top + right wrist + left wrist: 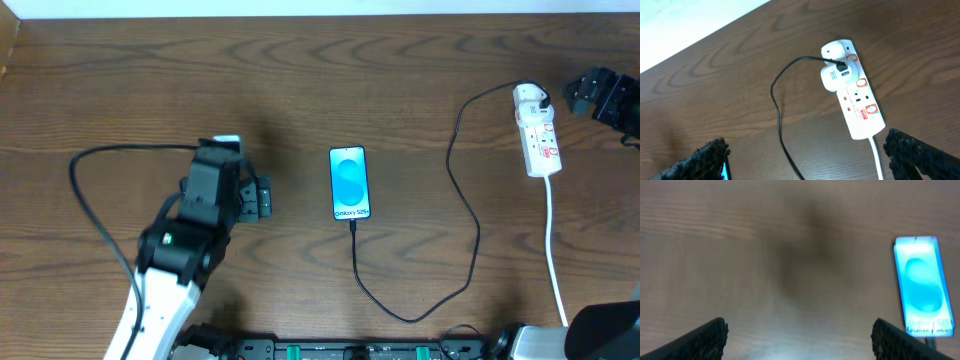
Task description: Plug charger to phone and switch on socket
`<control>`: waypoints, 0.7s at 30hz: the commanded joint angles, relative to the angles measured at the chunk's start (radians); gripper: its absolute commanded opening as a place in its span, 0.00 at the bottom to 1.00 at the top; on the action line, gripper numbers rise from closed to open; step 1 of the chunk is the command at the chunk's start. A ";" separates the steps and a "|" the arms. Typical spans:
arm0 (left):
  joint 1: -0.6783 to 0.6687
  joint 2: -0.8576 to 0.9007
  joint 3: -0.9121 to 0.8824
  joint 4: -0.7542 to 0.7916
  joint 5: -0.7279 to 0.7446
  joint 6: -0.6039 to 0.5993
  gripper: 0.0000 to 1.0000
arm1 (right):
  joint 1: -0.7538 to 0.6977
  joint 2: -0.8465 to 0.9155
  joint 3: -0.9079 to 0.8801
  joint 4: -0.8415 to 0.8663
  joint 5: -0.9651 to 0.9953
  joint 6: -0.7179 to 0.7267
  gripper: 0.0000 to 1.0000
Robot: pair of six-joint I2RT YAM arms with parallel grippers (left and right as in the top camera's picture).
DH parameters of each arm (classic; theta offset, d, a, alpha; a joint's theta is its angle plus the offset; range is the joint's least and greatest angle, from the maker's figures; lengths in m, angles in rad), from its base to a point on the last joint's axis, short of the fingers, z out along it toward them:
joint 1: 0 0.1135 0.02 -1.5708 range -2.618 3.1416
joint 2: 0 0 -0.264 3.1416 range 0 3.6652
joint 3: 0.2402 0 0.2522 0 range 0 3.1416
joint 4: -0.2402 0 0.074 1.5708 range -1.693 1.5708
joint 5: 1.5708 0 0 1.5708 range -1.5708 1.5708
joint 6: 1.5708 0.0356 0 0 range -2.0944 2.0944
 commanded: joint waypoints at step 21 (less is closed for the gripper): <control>0.164 -0.574 -0.649 0.948 0.004 0.217 0.91 | 0.004 -0.007 0.003 -0.001 0.001 0.006 0.99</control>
